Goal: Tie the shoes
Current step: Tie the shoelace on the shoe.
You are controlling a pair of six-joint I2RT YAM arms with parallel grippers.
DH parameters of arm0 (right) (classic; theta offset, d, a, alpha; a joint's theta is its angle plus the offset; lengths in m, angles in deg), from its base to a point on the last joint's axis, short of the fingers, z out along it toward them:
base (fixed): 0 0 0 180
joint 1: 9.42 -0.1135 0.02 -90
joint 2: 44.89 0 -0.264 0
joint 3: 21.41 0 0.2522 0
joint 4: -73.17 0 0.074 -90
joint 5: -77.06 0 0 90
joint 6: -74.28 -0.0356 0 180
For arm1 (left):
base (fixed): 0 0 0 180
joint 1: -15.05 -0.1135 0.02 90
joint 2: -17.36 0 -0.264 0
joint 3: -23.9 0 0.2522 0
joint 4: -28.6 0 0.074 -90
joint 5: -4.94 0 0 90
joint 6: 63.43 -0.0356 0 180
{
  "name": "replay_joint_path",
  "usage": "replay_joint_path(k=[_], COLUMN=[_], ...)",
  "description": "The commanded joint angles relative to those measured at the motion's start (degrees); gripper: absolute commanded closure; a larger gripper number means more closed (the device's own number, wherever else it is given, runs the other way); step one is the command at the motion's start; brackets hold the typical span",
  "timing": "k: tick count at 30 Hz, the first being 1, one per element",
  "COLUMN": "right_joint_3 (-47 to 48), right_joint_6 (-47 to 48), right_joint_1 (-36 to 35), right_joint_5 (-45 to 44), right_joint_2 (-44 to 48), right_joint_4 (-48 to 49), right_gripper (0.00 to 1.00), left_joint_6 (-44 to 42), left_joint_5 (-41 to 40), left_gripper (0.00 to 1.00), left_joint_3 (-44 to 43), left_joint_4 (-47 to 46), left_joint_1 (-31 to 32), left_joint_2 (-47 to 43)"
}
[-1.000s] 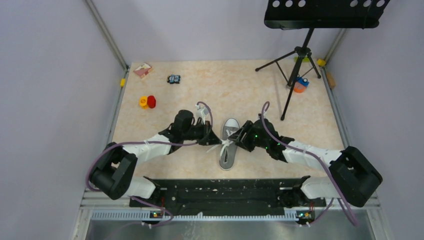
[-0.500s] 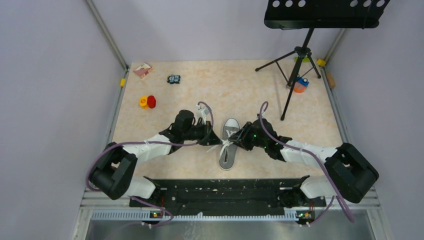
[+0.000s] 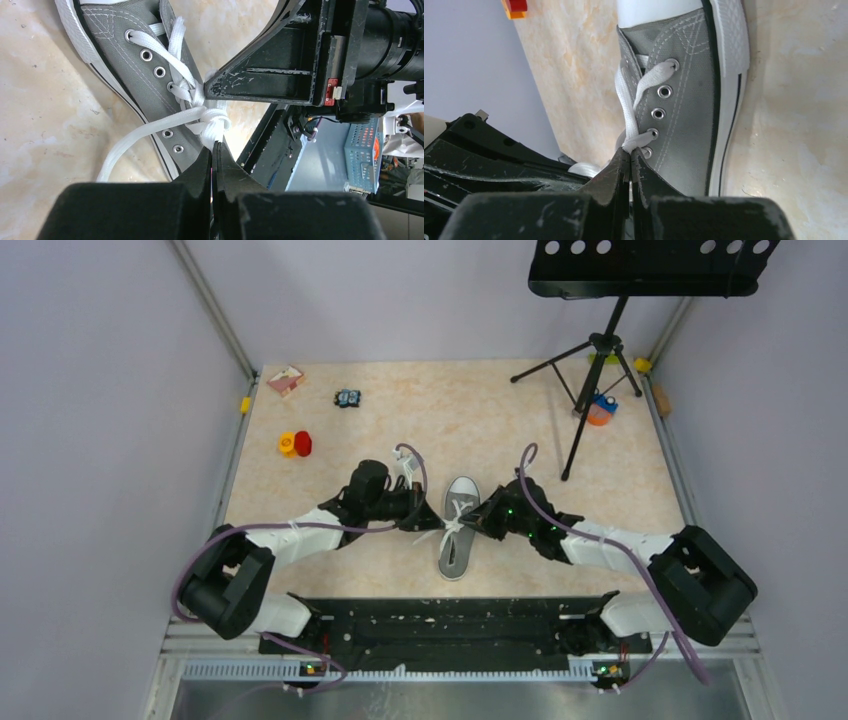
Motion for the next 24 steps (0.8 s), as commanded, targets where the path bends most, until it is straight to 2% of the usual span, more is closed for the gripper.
replay_joint_path(k=[1,11,24], right_joint_3=[-1.41,-4.55,-4.49], right_joint_6=[-0.19,-1.20,-0.73], right_joint_1=[0.19,0.17,0.17], right_joint_5=[-2.02,-4.63,-4.64], right_joint_2=[3.33,6.78,6.26], right_joint_4=[0.41,-1.81,-1.61], right_gripper=[1.00,1.00,1.00], left_joint_6=[-0.49,-1.33,-3.24], left_joint_5=[-0.42,-2.01,-5.05], left_gripper=[1.00,1.00,1.00], left_joint_3=[-0.11,2.07,4.64], left_joint_4=[-1.91,0.19,3.32], left_joint_1=[0.26,0.05,-0.97], left_joint_2=[-1.02,-1.79,-4.92])
